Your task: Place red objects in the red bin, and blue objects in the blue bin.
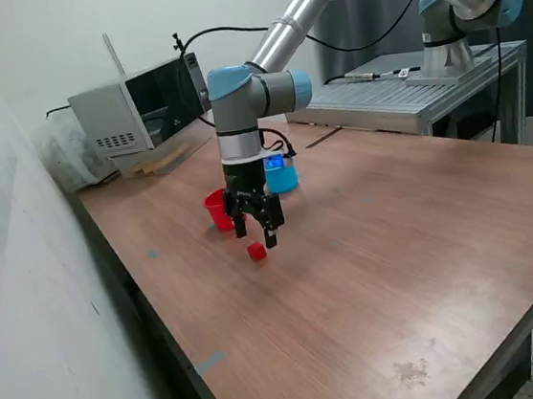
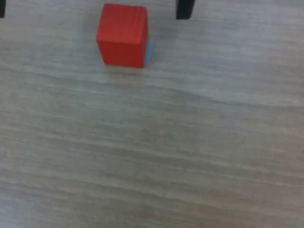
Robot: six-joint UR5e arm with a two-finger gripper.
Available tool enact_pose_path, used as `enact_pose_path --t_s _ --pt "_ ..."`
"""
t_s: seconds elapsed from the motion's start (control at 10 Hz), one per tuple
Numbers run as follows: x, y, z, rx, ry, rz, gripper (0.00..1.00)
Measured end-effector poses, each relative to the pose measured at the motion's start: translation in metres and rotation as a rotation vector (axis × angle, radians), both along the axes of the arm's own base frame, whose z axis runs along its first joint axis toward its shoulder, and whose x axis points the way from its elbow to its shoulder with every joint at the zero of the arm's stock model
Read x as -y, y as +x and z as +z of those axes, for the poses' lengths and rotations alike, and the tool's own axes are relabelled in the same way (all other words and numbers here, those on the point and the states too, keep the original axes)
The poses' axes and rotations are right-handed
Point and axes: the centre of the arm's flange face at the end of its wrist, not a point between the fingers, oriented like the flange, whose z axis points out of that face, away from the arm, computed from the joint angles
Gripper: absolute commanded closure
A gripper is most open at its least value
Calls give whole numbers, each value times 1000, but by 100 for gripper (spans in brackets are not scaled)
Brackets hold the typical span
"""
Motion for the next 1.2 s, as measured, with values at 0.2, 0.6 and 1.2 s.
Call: enact_pose_path --t_s 0.2,0.6,1.2 --pt "-1 -1 -4 1 2 -2 0" --pt "-5 -2 -11 6 3 -7 100" --pt "-12 0 -13 15 32 -17 100"
